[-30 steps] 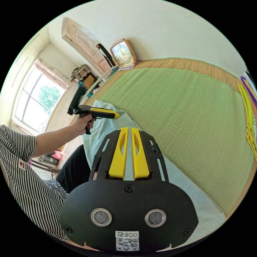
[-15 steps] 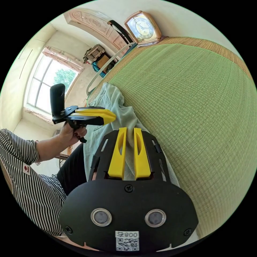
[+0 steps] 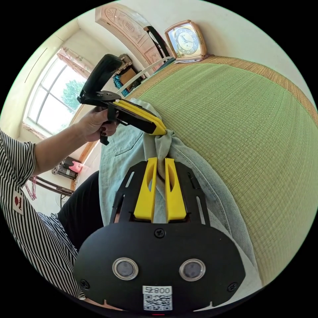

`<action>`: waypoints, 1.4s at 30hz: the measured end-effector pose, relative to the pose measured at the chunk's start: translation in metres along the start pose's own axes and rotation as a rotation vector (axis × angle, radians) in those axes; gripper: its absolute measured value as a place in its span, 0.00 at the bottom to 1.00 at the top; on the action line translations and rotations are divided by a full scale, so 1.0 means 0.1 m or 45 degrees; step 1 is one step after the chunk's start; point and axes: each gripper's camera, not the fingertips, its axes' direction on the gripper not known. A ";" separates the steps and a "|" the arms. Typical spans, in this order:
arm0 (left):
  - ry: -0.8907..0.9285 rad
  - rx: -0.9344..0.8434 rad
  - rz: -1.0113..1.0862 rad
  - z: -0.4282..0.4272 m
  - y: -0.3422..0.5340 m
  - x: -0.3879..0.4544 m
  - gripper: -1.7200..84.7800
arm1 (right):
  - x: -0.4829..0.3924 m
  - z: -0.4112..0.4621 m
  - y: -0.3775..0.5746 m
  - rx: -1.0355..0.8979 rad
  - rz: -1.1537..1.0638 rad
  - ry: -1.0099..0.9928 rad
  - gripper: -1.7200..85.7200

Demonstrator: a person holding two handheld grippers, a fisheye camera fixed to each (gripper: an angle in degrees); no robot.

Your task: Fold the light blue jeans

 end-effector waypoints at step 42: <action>0.133 0.478 -0.065 -1.30 1.14 -1.09 0.05 | 1.26 0.22 -0.99 -0.061 -0.194 -0.224 0.06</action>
